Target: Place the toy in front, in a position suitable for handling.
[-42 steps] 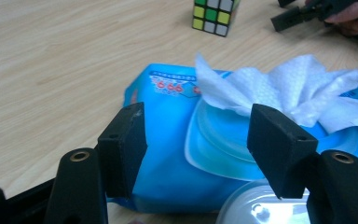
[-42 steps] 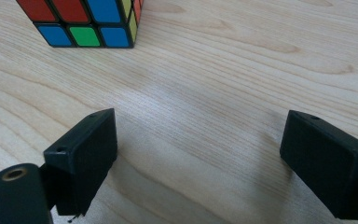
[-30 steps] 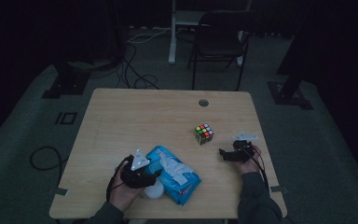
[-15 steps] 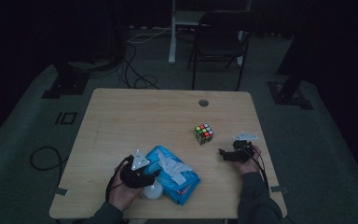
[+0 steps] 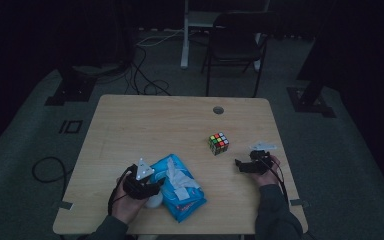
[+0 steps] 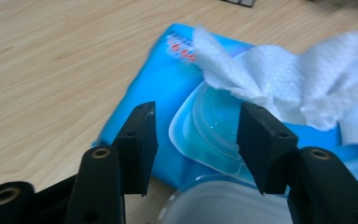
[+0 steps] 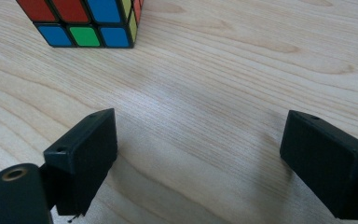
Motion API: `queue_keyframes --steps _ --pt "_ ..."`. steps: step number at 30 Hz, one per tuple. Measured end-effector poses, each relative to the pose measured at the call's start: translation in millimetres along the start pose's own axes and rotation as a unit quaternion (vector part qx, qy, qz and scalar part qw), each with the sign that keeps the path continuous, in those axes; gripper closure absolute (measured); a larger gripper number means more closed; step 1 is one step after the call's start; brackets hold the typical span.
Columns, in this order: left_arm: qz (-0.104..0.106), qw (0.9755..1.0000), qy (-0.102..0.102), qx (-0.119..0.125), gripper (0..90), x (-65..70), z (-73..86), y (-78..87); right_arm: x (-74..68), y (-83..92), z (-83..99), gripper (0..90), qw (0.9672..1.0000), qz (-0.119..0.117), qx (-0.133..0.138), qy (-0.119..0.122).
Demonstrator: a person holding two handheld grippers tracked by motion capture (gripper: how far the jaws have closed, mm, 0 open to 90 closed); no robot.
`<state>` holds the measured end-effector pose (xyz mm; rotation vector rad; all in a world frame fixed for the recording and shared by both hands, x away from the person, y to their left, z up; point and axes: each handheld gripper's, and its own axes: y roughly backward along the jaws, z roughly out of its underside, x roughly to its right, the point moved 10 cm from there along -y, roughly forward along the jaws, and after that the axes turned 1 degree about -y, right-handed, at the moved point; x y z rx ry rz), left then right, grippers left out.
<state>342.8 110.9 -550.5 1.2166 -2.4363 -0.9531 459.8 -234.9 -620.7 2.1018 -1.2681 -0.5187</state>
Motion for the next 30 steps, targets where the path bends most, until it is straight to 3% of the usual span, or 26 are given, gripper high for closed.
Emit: queue_keyframes --steps 13,20,30 --pt "-0.033 0.9991 0.027 0.000 52.3 -32.8 2.2 -1.5 0.0 0.0 0.0 10.9 1.0000 0.000 0.000 0.000" --pt "-0.058 0.9979 0.027 -0.006 52.7 -52.5 0.4 -4.5 0.0 0.0 0.0 10.9 1.0000 0.000 0.000 0.000" --pt "-0.078 0.9962 0.039 -0.006 53.4 -82.5 -2.3 -9.9 0.0 0.0 0.0 10.9 1.0000 0.000 0.000 0.000"
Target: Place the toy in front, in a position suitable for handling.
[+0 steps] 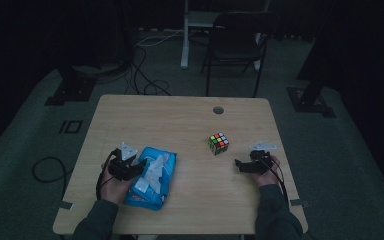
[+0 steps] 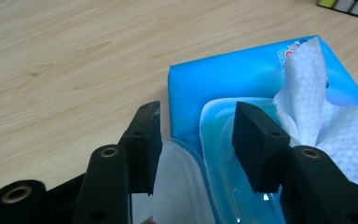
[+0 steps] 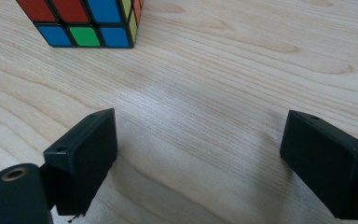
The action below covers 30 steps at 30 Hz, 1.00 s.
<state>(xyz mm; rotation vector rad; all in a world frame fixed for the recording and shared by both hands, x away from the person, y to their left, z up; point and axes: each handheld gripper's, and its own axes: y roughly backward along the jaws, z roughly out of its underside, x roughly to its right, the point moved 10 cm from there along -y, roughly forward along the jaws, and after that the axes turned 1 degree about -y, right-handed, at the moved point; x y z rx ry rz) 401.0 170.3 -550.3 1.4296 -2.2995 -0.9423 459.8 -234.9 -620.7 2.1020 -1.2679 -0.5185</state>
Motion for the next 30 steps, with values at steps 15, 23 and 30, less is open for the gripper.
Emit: queue_keyframes --steps 15,23,30 --pt "0.029 0.9994 -0.011 0.012 51.3 -38.0 -12.9 -22.2 0.0 0.0 0.0 10.9 1.0000 0.000 0.000 0.000" --pt "0.032 0.9995 0.002 0.007 50.3 -53.5 -20.8 -31.3 0.0 0.0 0.0 10.9 1.0000 0.000 0.000 0.000" --pt "0.047 0.9979 0.027 0.035 47.2 -49.5 -26.9 -12.3 -0.1 -0.1 -0.3 11.4 1.0000 0.000 -0.001 -0.001"
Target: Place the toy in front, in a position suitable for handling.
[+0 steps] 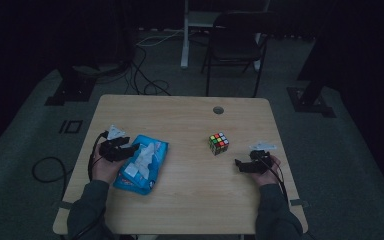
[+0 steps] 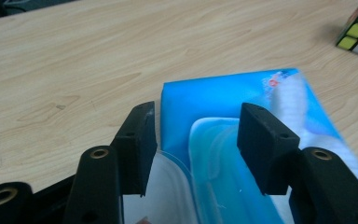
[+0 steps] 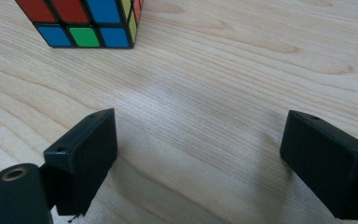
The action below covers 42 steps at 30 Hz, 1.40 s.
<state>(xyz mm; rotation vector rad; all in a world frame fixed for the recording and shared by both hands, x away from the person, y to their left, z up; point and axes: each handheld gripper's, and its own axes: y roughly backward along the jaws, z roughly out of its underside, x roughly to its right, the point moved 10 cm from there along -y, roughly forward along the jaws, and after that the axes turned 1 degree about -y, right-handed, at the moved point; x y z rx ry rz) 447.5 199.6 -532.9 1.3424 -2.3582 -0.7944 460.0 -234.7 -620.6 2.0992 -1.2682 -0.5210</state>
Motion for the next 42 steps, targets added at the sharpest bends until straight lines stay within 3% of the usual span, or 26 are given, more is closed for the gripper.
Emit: queue_keyframes --steps 3,7,10,17,25,30,34,42 --pt "0.000 0.9999 0.005 0.011 46.2 5.2 -1.1 8.8 1.1 2.9 -1.3 24.2 1.0000 0.004 -0.003 -0.003" --pt "-0.004 0.9998 0.003 0.022 45.0 11.7 -0.9 18.5 -6.8 11.5 -12.4 32.7 0.9997 -0.006 0.023 -0.006" --pt "-0.009 0.9997 0.005 0.023 44.3 13.7 2.1 22.4 -14.7 16.1 -21.9 32.2 0.9993 -0.013 0.033 -0.010" --pt "-0.009 0.9987 0.030 0.040 43.5 16.2 10.6 30.1 -42.3 17.9 -48.9 20.7 0.9985 -0.036 0.039 0.012" --pt "-0.013 0.9989 0.023 0.038 42.6 18.6 12.9 36.6 -67.9 6.5 -71.2 15.3 0.9982 -0.040 0.033 0.030" --pt "-0.012 0.9989 0.025 0.037 42.3 18.6 14.9 36.2 -69.3 -7.9 -74.3 14.8 0.9993 -0.023 0.012 0.026" --pt "-0.012 0.9992 0.023 0.031 42.1 19.4 17.0 34.1 -67.3 -19.1 -76.1 19.8 0.9997 -0.013 0.006 0.020" --pt "-0.011 0.9991 0.025 0.031 42.0 18.7 17.7 33.8 -66.2 -34.4 -75.4 28.5 0.9998 -0.013 -0.011 0.012"
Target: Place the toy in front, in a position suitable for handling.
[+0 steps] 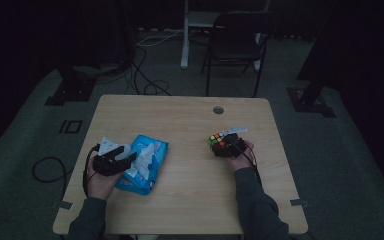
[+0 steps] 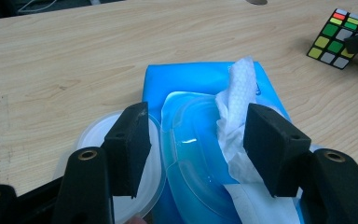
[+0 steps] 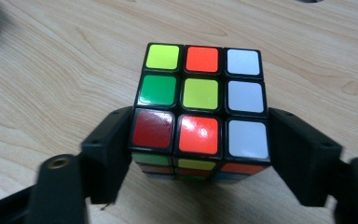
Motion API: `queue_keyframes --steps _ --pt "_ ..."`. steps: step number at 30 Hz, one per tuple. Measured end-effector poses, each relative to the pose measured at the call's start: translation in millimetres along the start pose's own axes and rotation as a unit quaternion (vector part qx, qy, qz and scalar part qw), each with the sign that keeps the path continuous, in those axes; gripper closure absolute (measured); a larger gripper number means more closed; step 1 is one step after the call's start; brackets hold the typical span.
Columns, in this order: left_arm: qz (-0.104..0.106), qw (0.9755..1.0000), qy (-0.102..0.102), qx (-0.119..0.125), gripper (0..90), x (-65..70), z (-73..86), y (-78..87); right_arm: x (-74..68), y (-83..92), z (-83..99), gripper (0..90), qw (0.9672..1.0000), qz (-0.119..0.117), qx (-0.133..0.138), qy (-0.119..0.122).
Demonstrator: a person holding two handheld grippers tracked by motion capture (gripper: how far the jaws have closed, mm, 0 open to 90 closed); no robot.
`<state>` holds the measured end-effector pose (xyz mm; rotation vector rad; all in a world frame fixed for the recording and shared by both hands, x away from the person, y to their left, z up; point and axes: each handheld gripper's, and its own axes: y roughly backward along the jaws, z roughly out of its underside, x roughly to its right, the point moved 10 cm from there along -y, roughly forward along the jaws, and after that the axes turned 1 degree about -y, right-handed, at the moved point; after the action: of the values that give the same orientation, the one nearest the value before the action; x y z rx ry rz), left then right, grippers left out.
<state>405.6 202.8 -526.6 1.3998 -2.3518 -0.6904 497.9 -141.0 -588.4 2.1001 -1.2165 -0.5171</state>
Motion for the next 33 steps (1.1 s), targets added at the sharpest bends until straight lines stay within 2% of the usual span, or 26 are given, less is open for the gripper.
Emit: queue_keyframes --steps 2,11,16,25,28,33 --pt "0.000 1.0000 0.001 -0.001 42.0 -0.8 0.6 -0.2 0.1 -1.5 -0.5 32.1 1.0000 -0.004 -0.002 -0.005" --pt "0.001 1.0000 0.002 -0.003 42.0 -0.5 2.2 -1.0 2.4 -5.7 -2.5 33.0 0.9999 -0.008 -0.011 -0.006" --pt "0.000 1.0000 0.002 -0.005 42.0 -1.4 3.3 -1.1 3.1 -4.1 -2.4 34.2 0.9999 -0.004 -0.009 0.006" --pt "0.000 1.0000 0.004 -0.007 42.0 -1.9 4.6 -2.0 -9.1 8.1 -5.2 34.2 0.9987 -0.028 0.009 0.043" --pt "0.000 1.0000 0.003 -0.007 42.0 -1.5 4.3 -1.5 -15.5 13.7 -5.7 34.2 0.9973 -0.034 0.010 0.065" --pt "0.000 1.0000 0.001 -0.008 41.9 -1.3 4.0 -1.0 -28.4 21.8 -2.6 34.2 0.9950 -0.049 0.015 0.085"
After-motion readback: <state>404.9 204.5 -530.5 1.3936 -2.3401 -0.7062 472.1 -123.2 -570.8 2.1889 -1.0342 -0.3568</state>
